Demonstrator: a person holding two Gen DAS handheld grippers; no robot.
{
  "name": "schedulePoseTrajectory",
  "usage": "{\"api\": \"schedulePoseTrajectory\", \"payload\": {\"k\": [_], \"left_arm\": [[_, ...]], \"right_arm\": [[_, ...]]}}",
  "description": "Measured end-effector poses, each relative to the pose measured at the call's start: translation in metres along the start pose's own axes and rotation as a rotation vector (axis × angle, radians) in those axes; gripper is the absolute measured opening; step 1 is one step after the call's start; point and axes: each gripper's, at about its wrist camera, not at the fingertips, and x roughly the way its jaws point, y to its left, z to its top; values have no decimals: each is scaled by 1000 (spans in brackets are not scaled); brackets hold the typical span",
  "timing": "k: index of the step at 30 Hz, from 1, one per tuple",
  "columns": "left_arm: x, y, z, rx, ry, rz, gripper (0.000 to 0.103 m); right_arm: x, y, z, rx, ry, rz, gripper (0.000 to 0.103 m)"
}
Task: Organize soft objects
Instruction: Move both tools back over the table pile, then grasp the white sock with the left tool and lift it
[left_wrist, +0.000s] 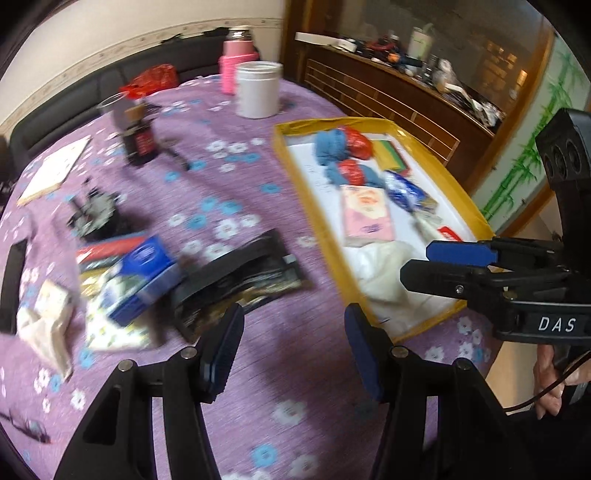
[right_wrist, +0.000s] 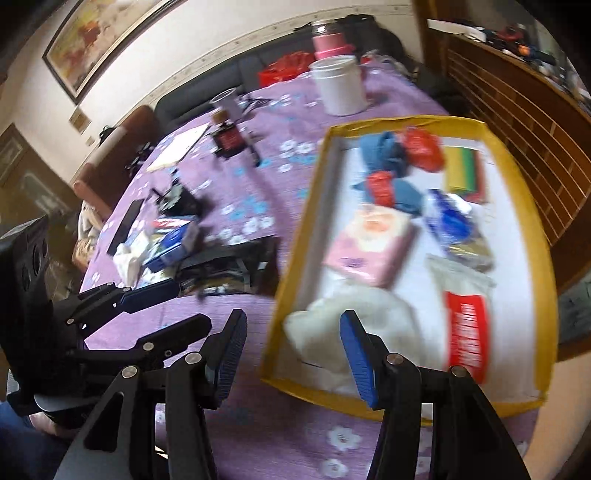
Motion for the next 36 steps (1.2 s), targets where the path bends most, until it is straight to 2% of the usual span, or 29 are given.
{"api": "schedulePoseTrajectory", "payload": {"k": [15, 17, 19, 22, 25, 28, 30, 32, 33, 34, 35, 36], "left_arm": [[-37, 111, -56, -203, 21, 109, 56], [-43, 134, -59, -251, 13, 126, 59], [-48, 161, -61, -307, 1, 165, 70], [-52, 205, -60, -402, -10, 228, 80], [-41, 250, -57, -488, 34, 275, 81], [-28, 274, -51, -535, 52, 265, 81], [-18, 279, -45, -532, 57, 266, 81], [-7, 283, -40, -510, 49, 304, 81], [-3, 285, -40, -508, 43, 302, 76], [0, 286, -40, -507, 38, 288, 48], [4, 286, -40, -506, 55, 288, 34], [5, 287, -41, -502, 67, 299, 27]], "right_arm": [[65, 94, -9, -105, 121, 110, 57], [70, 103, -12, -115, 126, 115, 57], [72, 110, -15, -121, 125, 111, 57], [72, 109, -17, -113, 121, 93, 57], [65, 101, -18, -86, 108, 65, 57], [57, 89, -19, -54, 94, 32, 57], [52, 83, -19, -37, 87, 16, 57], [47, 77, -19, -27, 81, 3, 57], [46, 76, -18, -26, 78, 0, 57], [44, 76, -17, -28, 75, -1, 57], [43, 76, -16, -32, 74, 2, 57], [42, 76, -14, -37, 73, 7, 57]]}}
